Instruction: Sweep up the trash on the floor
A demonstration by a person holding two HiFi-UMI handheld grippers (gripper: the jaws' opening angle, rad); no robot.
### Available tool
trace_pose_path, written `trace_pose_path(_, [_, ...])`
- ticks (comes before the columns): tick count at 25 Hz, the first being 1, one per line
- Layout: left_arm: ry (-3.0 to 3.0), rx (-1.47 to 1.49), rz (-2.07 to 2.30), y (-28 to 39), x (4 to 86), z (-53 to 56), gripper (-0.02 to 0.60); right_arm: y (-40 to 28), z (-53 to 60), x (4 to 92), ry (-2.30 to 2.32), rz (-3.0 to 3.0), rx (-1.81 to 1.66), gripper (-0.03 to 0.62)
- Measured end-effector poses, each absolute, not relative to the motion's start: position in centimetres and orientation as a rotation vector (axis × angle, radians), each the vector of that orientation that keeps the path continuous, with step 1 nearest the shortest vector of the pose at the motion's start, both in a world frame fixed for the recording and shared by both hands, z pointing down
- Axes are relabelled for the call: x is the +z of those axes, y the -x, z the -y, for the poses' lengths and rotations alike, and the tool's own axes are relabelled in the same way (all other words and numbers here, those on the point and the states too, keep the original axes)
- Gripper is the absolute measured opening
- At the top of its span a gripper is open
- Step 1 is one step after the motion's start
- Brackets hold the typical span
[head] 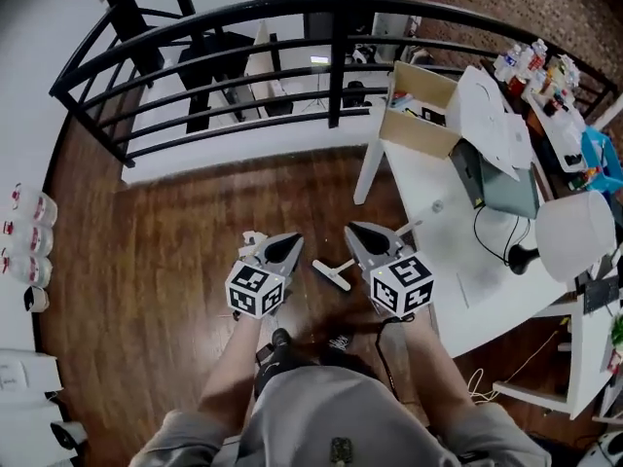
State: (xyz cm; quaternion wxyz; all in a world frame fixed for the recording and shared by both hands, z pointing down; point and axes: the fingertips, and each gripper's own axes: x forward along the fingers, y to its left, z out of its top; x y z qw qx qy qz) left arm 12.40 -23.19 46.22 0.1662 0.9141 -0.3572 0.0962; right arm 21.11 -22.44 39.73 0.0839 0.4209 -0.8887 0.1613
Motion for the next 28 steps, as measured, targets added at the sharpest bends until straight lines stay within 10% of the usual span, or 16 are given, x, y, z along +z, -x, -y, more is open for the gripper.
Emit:
trace_pose_path(13, [-2.572, 0.153, 1.218, 6.6, 37.0, 18.6, 0.006, 1.3, 20.9, 35.0, -0.930, 2.759, 0.276, 0.000])
trace_pose_path(28, [-2.579, 0.121, 1.291, 13.5, 34.1, 16.5, 0.006, 10.6, 19.5, 32.2, -0.855, 2.815, 0.187, 0.000])
